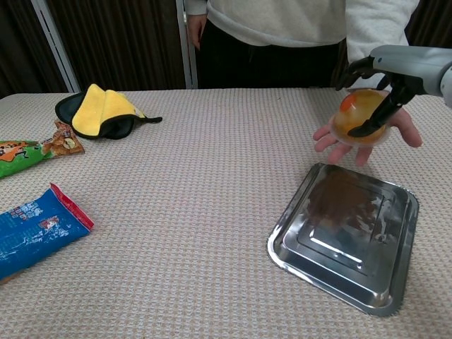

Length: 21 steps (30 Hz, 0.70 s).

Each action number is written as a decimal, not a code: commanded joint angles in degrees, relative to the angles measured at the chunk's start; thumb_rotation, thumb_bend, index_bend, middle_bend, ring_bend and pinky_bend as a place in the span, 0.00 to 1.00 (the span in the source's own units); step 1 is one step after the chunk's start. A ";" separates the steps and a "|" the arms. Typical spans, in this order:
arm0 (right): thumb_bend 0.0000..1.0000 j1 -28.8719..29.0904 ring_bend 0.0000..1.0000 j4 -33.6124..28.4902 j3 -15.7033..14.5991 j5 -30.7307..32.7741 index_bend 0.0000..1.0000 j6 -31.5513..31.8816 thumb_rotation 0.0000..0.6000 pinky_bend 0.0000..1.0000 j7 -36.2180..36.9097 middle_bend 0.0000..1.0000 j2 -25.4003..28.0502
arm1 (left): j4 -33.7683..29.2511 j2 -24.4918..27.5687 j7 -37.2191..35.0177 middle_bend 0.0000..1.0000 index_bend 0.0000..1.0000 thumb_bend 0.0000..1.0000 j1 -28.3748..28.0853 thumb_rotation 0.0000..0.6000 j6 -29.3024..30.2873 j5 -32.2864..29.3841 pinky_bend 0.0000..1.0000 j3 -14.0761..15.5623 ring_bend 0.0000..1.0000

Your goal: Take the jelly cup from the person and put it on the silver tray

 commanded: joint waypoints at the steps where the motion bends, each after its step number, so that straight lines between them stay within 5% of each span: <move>1: 0.14 -0.15 0.16 1.03 -1.05 -1.67 0.32 0.91 1.00 0.25 0.18 0.23 -0.39 | -0.03 0.01 0.08 0.00 0.02 0.00 -0.01 1.00 -0.03 -0.01 0.00 0.00 0.00; 9: 0.23 -1.20 0.47 4.76 -2.54 -8.31 0.65 3.95 1.00 0.58 3.90 0.54 -2.90 | -0.17 -0.03 0.07 0.00 0.02 0.00 0.04 1.00 0.03 -0.17 0.00 -0.04 0.00; 21: 0.25 -3.03 0.52 1.80 -3.08 -15.95 0.72 7.42 1.00 0.64 6.63 0.59 -0.41 | -0.17 0.03 -0.23 0.00 0.02 0.00 0.01 1.00 -0.02 -0.18 0.00 0.01 0.00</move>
